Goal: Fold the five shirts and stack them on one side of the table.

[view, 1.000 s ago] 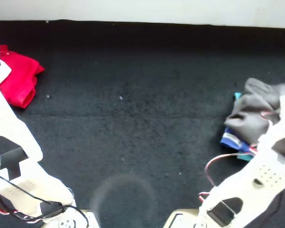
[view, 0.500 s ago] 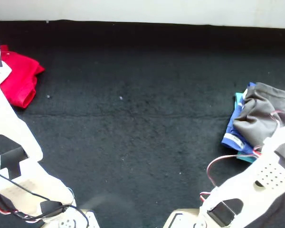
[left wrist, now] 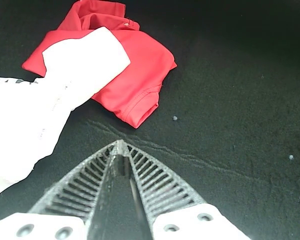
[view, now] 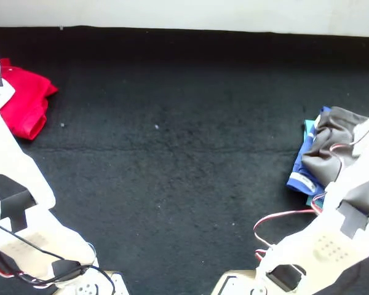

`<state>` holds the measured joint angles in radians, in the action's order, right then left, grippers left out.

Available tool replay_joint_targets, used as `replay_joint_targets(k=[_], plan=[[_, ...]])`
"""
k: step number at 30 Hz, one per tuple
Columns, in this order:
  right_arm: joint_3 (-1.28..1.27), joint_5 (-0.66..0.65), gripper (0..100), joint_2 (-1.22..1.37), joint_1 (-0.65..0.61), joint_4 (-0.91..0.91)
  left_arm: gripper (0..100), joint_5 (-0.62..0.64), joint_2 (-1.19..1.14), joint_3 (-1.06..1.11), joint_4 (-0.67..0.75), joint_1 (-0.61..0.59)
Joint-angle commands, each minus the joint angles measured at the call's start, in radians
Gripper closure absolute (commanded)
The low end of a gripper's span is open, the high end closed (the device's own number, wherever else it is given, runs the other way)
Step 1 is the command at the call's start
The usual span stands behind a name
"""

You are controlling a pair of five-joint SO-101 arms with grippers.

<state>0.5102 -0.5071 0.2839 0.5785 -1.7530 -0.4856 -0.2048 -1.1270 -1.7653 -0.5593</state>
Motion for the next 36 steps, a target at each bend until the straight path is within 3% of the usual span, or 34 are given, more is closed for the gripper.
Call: replay_joint_targets(k=[1,8,12,15,23,28,36], plan=[[-0.173,-0.011,99.1,-0.061,-0.005,0.042,99,-0.009,0.016,-0.001,0.006,0.010],[-0.452,-0.005,99.1,-0.061,-0.107,0.317,99,-0.011,0.016,-0.001,0.006,0.010],[-0.541,0.048,99.1,-0.068,-0.214,0.302,99,-0.011,0.016,-0.002,0.006,0.010],[-0.536,0.052,99.1,-0.074,-0.226,0.229,99,-0.011,0.016,-0.002,0.006,0.010],[-0.272,0.048,99.1,-0.196,-0.085,0.183,99,-0.011,0.015,-0.002,0.006,0.010],[-0.180,-0.071,99.1,-0.134,-0.007,0.185,99,-0.011,0.015,-0.002,0.006,0.010],[-0.171,-0.230,99.1,0.113,0.225,0.185,99,-0.011,0.016,-0.002,0.006,0.010]])
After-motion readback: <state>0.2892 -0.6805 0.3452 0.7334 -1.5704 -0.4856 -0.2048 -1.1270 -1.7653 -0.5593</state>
